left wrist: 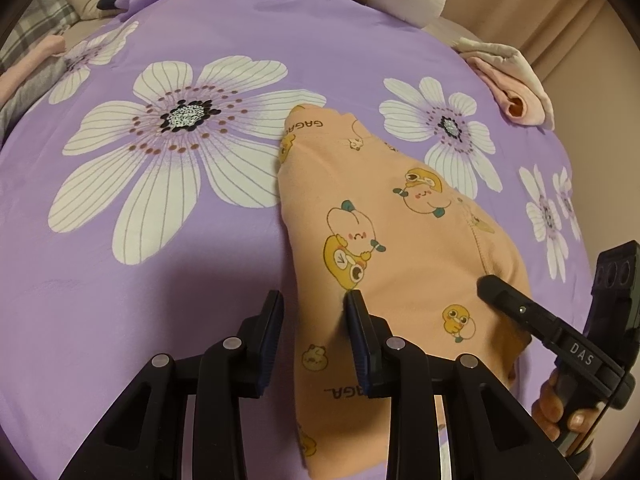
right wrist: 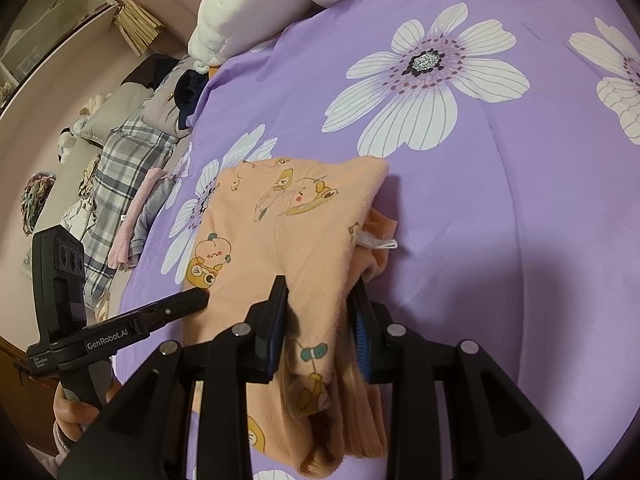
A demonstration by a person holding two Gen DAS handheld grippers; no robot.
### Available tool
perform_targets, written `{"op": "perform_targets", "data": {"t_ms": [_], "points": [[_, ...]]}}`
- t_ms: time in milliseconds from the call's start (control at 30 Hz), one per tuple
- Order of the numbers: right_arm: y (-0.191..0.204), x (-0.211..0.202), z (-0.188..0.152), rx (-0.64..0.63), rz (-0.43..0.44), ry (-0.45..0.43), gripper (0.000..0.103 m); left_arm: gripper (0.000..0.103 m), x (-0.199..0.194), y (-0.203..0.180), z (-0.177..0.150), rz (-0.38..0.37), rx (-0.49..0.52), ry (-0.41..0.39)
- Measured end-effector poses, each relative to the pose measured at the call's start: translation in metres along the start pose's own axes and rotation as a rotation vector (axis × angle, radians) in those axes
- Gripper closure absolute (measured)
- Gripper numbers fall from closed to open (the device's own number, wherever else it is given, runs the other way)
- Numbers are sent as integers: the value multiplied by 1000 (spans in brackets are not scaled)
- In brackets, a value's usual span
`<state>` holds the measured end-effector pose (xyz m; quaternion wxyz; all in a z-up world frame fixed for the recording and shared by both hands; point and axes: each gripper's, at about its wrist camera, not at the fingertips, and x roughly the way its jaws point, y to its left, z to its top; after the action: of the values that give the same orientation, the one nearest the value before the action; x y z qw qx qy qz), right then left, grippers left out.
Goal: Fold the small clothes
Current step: 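Lower the folded hem onto the strip and open both grippers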
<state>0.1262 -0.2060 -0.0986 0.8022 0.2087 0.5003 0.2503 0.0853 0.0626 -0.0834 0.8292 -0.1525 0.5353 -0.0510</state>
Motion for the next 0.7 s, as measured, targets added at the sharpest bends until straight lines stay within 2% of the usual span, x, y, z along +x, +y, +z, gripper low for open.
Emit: {"op": "perform_targets", "data": {"t_ms": [700], "points": [[2,-10,-8,3,-32,-10,72,73,-10,3,-13,37,-2,-18]]}}
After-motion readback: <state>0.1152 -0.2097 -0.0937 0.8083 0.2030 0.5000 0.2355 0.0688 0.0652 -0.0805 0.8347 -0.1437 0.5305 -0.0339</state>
